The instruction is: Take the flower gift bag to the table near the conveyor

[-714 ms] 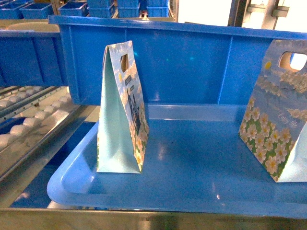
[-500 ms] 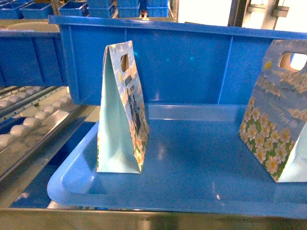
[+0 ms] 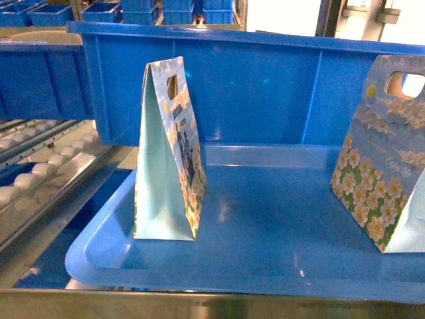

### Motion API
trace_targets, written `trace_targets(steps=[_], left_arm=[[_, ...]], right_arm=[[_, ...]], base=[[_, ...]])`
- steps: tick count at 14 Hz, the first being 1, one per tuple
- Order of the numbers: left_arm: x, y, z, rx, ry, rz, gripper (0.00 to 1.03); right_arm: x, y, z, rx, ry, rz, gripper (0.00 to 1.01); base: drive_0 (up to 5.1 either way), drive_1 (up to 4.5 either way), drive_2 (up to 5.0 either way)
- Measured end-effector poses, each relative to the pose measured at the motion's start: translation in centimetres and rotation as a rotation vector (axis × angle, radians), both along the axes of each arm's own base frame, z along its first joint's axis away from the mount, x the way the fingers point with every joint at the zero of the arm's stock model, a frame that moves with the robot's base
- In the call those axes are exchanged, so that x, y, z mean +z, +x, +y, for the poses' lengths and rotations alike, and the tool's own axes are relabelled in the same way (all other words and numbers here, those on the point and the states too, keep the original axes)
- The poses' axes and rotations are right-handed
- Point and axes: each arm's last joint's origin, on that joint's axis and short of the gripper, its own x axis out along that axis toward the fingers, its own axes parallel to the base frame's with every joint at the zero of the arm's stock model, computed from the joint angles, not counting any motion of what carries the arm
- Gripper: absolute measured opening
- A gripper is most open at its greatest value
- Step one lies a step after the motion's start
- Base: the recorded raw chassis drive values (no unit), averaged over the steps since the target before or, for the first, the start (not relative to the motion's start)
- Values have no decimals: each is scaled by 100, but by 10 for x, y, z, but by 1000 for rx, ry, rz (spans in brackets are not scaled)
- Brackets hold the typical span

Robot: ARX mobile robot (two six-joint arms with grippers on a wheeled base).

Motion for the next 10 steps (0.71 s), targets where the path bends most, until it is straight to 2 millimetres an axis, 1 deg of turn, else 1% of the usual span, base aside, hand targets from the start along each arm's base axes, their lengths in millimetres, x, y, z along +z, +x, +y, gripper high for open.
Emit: trace_targets(steps=[2, 3, 5, 6, 7, 8, 9, 10], left_arm=[[4, 1, 2, 0, 0, -34, 98], [7, 7, 6, -8, 5, -54, 98], [15, 29, 9, -82, 13, -79, 98], [26, 41, 8, -122, 13, -97, 98], [43, 58, 6, -153, 16, -132, 98], [55, 78, -1, -200, -1, -132, 98], [57, 91, -10, -236, -10, -95, 98], [55, 96, -19, -266, -16, -57, 98]], right_arm=[[3, 2, 0, 16, 0, -26, 98], [6, 11, 3, 53, 0, -38, 98], [5, 28, 7, 95, -1, -21, 98], [7, 36, 9, 109, -2, -10, 98], [14, 45, 13, 127, -7, -23, 98], [24, 56, 18, 149, -10, -47, 98], [31, 66, 25, 164, -13, -38, 98], [34, 70, 27, 155, -16, -33, 98]], base=[[0, 0, 0], [0, 0, 0], [0, 0, 0], [0, 0, 0], [0, 0, 0], [0, 0, 0], [0, 0, 0], [0, 0, 0]])
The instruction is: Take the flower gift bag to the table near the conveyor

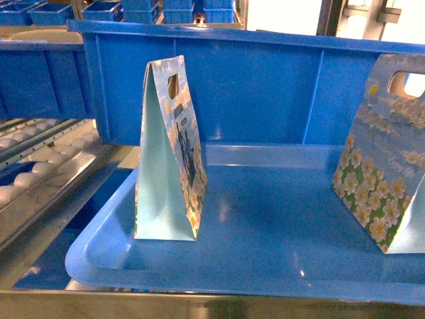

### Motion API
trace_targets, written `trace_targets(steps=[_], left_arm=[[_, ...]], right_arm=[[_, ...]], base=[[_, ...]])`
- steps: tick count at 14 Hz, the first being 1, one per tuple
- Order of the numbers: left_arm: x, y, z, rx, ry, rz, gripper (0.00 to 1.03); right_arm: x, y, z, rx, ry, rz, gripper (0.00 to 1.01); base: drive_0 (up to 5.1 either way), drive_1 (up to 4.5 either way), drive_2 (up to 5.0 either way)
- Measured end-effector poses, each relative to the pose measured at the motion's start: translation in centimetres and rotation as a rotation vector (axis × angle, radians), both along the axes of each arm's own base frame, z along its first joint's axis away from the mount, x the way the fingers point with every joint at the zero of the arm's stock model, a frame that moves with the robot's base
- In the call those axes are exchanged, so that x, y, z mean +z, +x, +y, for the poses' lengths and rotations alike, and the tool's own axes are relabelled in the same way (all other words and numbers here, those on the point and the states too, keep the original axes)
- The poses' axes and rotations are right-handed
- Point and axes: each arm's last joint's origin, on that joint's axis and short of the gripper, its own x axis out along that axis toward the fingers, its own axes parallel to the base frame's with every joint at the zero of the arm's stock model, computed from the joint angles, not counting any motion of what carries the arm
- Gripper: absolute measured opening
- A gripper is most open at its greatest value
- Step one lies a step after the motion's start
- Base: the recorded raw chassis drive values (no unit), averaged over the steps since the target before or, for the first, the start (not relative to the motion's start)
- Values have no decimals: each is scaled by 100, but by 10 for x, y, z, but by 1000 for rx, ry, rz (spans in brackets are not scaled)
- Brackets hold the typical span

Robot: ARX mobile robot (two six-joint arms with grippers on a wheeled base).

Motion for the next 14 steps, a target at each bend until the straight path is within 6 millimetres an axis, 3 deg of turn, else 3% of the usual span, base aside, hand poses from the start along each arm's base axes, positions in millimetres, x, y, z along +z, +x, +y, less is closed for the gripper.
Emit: trace_targets(steps=[4, 6, 11, 14], left_arm=[[2, -1, 0, 2, -1, -12, 98], [2, -1, 0, 2, -1, -13, 98], [2, -1, 0, 2, -1, -12, 98], [2, -1, 0, 2, -1, -12, 98]], right_arm=[[0, 0, 3, 4, -5, 27, 98], [14, 4, 10, 34, -2, -7, 98], [38, 47, 26, 76, 23, 50, 98], [32, 72, 36, 87, 62, 193, 98]], base=[[0, 0, 0], [0, 0, 0], [0, 0, 0], [0, 0, 0]])
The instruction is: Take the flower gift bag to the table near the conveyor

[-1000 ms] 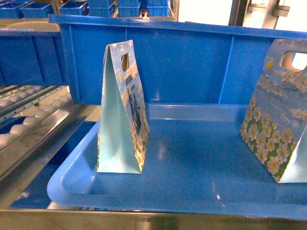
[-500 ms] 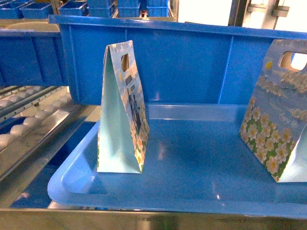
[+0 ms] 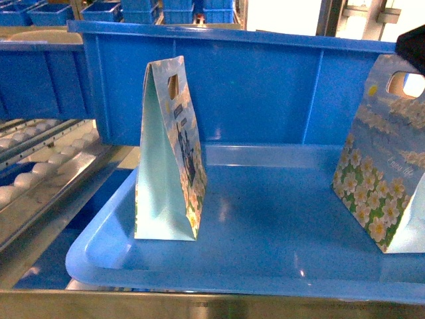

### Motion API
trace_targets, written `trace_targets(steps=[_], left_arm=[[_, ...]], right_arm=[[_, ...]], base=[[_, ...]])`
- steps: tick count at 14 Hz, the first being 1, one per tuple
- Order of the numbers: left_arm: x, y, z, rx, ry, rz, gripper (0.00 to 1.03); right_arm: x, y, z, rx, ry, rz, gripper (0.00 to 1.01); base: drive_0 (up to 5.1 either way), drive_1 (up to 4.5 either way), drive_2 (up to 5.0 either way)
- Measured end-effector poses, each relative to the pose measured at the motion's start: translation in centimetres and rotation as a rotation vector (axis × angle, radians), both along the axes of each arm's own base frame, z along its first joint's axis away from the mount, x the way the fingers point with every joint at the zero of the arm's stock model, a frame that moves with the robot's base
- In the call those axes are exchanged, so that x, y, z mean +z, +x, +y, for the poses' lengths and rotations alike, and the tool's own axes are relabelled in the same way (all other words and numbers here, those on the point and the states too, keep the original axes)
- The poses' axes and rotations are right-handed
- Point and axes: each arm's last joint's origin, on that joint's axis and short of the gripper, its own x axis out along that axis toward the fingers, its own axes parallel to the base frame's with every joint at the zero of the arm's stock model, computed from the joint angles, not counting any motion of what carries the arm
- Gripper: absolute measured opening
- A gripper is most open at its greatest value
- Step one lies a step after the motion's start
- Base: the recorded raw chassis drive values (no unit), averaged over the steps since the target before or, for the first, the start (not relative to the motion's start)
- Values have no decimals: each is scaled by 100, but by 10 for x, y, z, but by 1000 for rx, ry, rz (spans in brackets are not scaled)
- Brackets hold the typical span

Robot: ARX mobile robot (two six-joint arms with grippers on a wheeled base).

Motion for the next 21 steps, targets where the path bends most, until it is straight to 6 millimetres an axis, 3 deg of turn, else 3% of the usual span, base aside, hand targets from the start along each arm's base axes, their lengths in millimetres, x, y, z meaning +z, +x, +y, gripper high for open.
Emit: trace_targets(steps=[4, 8, 12, 13, 15, 21], left_arm=[[0, 0, 0, 0, 0, 0, 98], [0, 0, 0, 0, 0, 0, 98], [0, 0, 0, -1, 0, 0, 98], [0, 0, 0, 0, 0, 0, 98], [0, 0, 0, 0, 0, 0, 98], [0, 0, 0, 0, 0, 0, 98]], right_arm=[[-13, 11, 22, 20, 12, 113, 98], [-22, 16, 23, 12, 34, 148, 97], [-24, 13, 23, 28, 37, 148, 48], [-25, 7, 27, 61, 38, 148, 24], [-25, 4, 27, 68, 40, 141, 2], [-25, -3, 24, 61, 48, 120, 2]], base=[[0, 0, 0], [0, 0, 0], [0, 0, 0], [0, 0, 0], [0, 0, 0], [0, 0, 0]])
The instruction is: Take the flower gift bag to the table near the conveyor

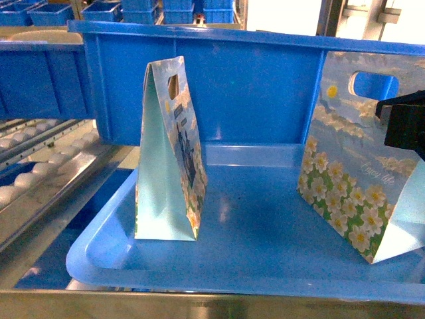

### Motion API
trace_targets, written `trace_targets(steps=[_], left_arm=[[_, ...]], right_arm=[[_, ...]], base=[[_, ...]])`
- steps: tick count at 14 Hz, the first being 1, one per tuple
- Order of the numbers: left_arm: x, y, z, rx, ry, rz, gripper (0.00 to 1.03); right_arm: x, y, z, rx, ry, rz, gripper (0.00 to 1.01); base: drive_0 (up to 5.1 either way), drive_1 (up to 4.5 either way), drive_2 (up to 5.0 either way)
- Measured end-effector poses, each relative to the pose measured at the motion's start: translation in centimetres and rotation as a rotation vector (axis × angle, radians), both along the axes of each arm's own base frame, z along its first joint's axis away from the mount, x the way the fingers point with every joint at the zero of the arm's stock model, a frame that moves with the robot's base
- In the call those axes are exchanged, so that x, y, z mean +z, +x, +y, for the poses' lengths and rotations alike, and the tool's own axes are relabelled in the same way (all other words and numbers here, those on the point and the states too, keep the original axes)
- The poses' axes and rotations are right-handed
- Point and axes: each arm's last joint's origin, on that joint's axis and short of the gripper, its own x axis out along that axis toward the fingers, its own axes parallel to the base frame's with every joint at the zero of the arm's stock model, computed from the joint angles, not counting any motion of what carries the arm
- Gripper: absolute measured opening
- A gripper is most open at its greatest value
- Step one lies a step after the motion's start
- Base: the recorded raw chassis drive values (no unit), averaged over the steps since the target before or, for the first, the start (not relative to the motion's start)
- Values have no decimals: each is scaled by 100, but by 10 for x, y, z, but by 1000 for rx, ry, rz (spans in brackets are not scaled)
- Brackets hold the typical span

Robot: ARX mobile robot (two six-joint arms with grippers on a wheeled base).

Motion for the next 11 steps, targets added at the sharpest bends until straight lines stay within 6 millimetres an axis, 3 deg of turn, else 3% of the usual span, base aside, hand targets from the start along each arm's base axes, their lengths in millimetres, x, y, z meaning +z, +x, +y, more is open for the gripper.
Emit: trace_targets(steps=[3, 5, 9, 11], left_arm=[[0, 0, 0, 0, 0, 0, 98], [0, 0, 0, 0, 0, 0, 98], [0, 0, 0, 0, 0, 0, 98], [0, 0, 0, 0, 0, 0, 98]], right_arm=[[22, -11, -19, -45, 31, -84, 2], [49, -44, -51, -105, 42, -203, 2], [57, -89, -80, -199, 20, -303, 2], [52, -97, -87, -215, 14, -309, 2]], base=[[0, 0, 0], [0, 0, 0], [0, 0, 0], [0, 0, 0]])
